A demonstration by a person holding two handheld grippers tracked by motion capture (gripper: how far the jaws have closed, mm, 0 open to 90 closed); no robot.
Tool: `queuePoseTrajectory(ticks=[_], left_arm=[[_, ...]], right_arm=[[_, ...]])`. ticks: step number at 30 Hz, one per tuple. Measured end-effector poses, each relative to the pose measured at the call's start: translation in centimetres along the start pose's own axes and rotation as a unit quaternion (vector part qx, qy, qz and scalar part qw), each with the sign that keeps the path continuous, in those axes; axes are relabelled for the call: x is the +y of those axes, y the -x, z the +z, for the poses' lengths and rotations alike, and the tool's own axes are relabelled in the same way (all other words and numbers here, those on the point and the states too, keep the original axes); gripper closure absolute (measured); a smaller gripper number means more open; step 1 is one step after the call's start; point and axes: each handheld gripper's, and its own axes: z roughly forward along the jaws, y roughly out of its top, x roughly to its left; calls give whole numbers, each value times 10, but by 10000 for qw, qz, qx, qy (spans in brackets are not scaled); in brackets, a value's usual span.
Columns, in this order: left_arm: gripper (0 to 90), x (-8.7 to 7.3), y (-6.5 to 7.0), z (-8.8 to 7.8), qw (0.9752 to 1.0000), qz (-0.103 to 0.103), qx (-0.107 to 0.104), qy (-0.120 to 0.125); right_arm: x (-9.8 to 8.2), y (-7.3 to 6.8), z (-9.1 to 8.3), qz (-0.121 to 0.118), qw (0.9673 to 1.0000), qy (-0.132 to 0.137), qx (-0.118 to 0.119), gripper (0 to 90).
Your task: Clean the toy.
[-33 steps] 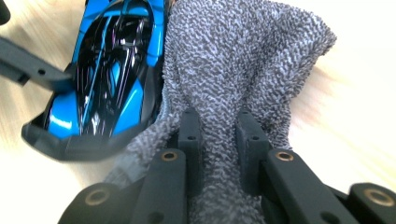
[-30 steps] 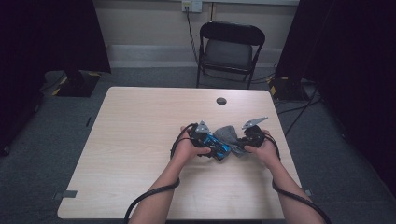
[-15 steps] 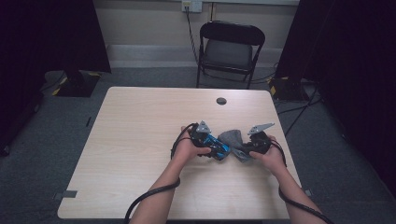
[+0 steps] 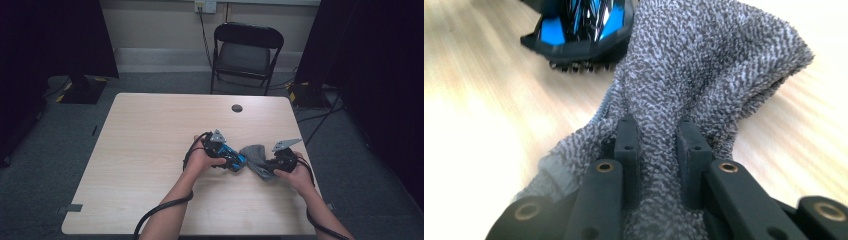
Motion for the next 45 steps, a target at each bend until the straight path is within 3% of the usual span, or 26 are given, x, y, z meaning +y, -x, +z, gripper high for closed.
queuePoseTrajectory(ticks=[12,17,19,22,24,26,33,37,45], left_arm=[[99,4,1,0,9998,-79,34,-157],[112,7,1,-1,9997,-102,55,-207],[165,9,2,-3,9998,-90,54,-184],[180,12,3,-10,9997,-152,140,-134],[188,13,3,-14,9997,-217,83,-56],[188,13,4,-22,9998,-165,88,-46],[187,4,3,-59,9997,-188,158,60],[187,-15,-1,-84,9990,-375,253,44],[193,-48,-6,-118,9971,-590,453,133]], right_arm=[[-11,7,-33,137,9995,78,-281,755],[-6,8,-44,196,9990,195,-362,754],[-3,8,-47,198,9988,242,-376,754],[2,7,-49,192,9988,252,-376,754],[7,5,-49,180,9987,248,-405,754],[10,2,-49,169,9987,279,-389,754],[32,-16,-45,148,9985,427,-314,753],[48,-31,-38,46,9986,478,-209,752],[80,-70,-2,-323,9982,469,165,750]])
